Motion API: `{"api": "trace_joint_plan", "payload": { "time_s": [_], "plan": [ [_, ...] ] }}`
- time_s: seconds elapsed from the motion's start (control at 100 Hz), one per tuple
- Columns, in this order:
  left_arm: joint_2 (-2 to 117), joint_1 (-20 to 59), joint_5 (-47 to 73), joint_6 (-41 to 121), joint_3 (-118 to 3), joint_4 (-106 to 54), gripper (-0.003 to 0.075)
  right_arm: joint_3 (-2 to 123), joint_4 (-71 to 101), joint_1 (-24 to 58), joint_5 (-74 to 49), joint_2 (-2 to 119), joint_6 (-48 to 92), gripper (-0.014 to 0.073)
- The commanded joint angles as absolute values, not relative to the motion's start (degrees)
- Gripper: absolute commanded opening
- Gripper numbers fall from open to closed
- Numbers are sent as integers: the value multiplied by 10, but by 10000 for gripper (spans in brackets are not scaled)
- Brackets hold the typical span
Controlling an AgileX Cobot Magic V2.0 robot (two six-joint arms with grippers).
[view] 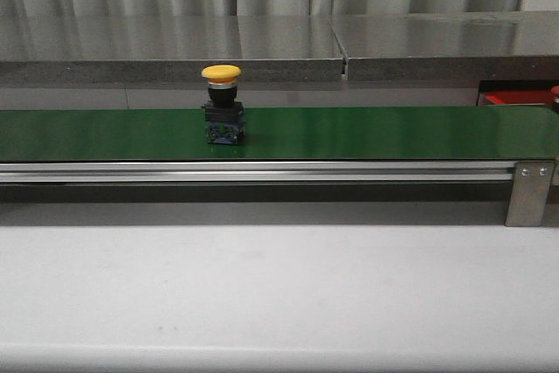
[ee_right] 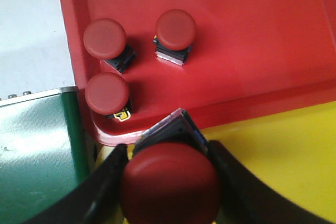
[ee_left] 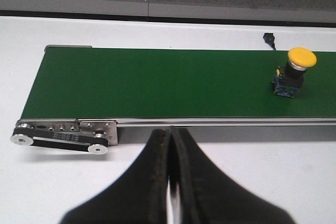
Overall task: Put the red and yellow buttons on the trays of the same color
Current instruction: 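Carry the red button into the red tray and open the right gripper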
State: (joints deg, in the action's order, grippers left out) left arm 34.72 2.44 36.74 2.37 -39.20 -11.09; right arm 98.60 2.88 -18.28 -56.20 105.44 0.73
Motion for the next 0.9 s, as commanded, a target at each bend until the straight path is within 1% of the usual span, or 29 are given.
{"api": "trace_joint_plan", "payload": {
  "time_s": [0.0,0.31,0.89],
  "plan": [
    [349,23,331,18,-408,-119,-20,1004,46,-193,-519,1046,30,113],
    [349,23,331,18,-408,-119,-20,1019,48,-205,-474,1108,30,113],
    [349,23,331,18,-408,-120,-20,1072,53,-205,-460,1198,30,113]
  ]
}}
